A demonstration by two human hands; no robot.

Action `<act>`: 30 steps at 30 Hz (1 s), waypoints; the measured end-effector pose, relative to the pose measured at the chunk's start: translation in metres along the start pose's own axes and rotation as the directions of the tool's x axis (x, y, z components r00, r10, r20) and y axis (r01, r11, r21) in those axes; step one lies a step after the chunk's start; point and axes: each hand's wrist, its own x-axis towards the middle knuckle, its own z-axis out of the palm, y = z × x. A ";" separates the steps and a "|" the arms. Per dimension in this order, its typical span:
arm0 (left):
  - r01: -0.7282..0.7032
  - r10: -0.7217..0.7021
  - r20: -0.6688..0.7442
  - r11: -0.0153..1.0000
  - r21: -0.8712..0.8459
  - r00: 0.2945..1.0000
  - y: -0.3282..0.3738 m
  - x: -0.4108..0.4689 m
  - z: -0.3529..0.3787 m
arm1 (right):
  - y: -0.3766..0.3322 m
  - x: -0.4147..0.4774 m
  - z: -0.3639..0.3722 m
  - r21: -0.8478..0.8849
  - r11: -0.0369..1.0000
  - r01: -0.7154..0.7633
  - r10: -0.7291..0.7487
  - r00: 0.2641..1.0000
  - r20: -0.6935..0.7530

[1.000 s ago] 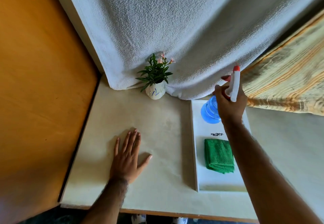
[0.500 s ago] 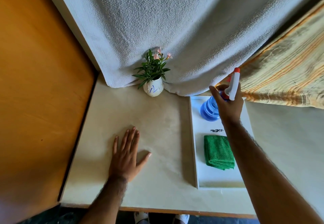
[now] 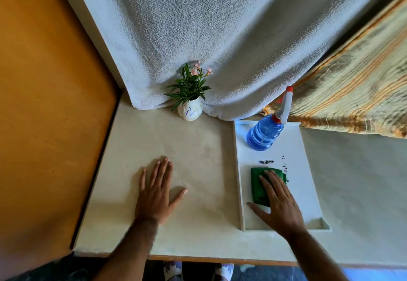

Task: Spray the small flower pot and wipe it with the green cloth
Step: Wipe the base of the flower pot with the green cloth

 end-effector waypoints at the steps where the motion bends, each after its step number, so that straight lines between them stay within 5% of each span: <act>1: 0.002 -0.002 0.000 1.000 -0.001 1.000 0.000 0.000 0.000 | 0.001 0.001 0.000 -0.015 1.000 0.004 -0.004 1.000 0.006; 10: -0.014 0.013 -0.047 1.000 -0.018 0.999 -0.001 -0.001 0.000 | 0.002 0.023 -0.007 -0.086 0.996 -0.017 0.010 0.997 -0.082; 16: -0.020 0.019 -0.040 1.000 -0.018 0.999 -0.001 -0.001 0.000 | -0.012 0.032 -0.035 0.036 0.988 -0.148 0.147 0.989 0.031; 21: -0.019 0.019 0.003 0.999 -0.031 1.000 -0.002 0.000 0.000 | -0.074 0.076 -0.053 0.140 0.970 0.197 -0.166 0.965 -0.204; 25: -0.001 0.002 0.035 1.000 -0.026 0.999 -0.002 -0.001 -0.001 | -0.121 0.139 -0.032 0.120 0.893 0.433 -0.401 0.888 -0.225; 30: 0.002 -0.002 0.057 1.000 -0.010 0.998 -0.001 0.000 -0.003 | -0.156 0.203 -0.010 0.040 0.831 0.554 -0.539 0.822 -0.184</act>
